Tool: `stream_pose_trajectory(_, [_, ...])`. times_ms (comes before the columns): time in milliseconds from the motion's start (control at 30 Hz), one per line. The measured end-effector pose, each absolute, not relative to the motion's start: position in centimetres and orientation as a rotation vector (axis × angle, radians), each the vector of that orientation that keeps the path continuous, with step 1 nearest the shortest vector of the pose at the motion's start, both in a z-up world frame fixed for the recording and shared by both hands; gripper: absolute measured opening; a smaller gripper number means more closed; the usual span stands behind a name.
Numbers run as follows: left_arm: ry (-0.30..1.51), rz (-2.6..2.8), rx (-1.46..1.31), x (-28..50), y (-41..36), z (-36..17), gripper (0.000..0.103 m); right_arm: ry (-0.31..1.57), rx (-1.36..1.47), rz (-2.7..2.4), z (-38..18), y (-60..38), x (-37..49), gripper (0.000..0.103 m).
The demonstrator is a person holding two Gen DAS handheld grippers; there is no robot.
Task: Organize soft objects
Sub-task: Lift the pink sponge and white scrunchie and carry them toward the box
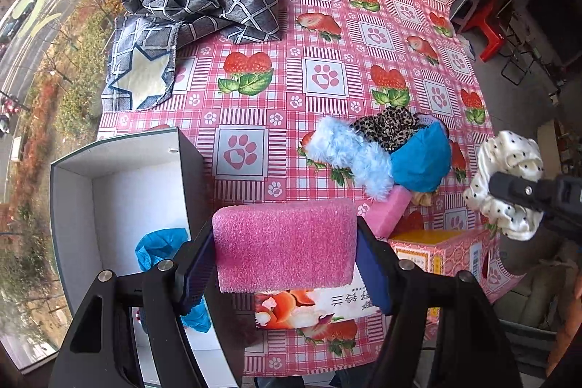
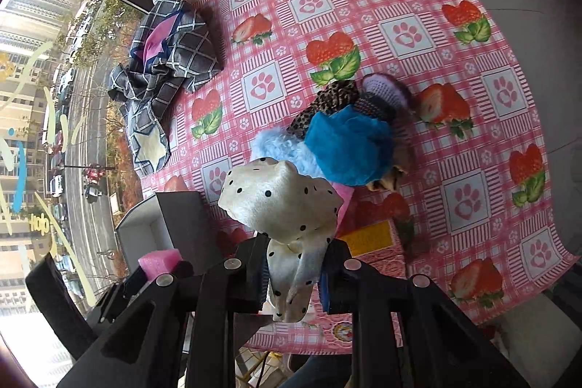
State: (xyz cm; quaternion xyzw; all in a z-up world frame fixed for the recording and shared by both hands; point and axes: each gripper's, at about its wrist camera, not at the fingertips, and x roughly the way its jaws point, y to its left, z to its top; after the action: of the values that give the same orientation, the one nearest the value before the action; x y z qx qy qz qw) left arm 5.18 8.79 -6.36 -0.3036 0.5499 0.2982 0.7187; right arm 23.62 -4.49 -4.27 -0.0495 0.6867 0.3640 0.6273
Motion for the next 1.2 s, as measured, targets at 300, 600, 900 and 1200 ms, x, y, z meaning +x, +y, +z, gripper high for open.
stream_pose_trajectory(300, [1.246,0.677,-0.627,11.3,6.6,-5.7,0.074,1.5,-0.158,0.802,-3.9,-10.2,28.2,0.022])
stream_pose_trajectory(600, [1.245,0.612,-0.533,17.4,2.4,-4.4,0.074,1.47,-0.17,0.774,-4.3,-14.9,30.7,0.022])
stream_pose_trajectory(900, [1.285,0.489,-0.443,21.3,-3.6,-4.8,0.073,1.482,-0.172,0.72,-6.2,-19.7,32.0,0.022])
stream_pose_trajectory(1200, [1.311,0.361,-0.356,23.5,-8.2,-4.9,0.073,1.536,-0.143,0.683,-8.2,-22.8,32.5,0.022])
